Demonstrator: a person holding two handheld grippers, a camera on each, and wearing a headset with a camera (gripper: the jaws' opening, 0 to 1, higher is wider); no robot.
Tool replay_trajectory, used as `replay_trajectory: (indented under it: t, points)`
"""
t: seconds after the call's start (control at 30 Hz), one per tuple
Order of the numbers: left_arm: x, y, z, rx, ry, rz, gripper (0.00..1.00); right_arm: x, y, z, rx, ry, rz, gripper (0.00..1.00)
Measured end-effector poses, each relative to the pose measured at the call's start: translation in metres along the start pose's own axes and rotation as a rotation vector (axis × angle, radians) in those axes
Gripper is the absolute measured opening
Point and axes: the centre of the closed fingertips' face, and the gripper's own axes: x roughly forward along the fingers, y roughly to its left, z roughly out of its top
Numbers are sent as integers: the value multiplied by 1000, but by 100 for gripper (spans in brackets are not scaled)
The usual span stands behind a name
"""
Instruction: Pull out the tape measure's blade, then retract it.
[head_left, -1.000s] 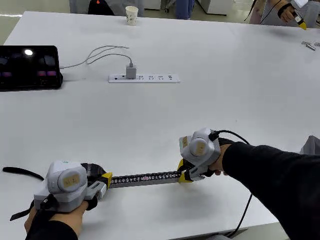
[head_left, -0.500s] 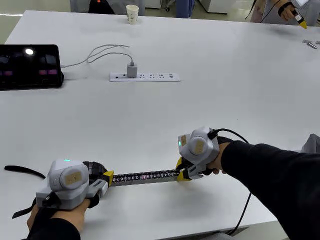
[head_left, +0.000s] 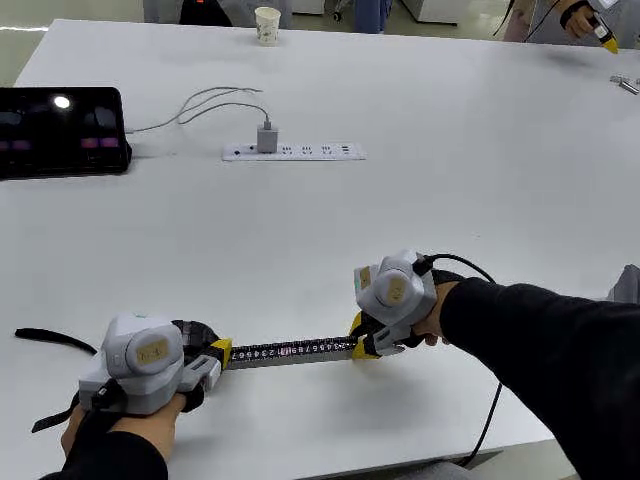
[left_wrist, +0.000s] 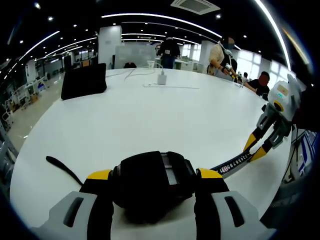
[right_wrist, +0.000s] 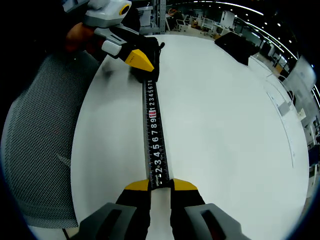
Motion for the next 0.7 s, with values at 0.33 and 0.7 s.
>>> replay_trajectory:
  t: [0.33, 0.7]
  points:
    - [0, 0, 0, 0, 1, 1, 61, 2, 0, 5, 4, -2, 3, 11]
    - [0, 0, 0, 0, 0, -1, 61, 5, -1, 9, 10, -5, 1, 11]
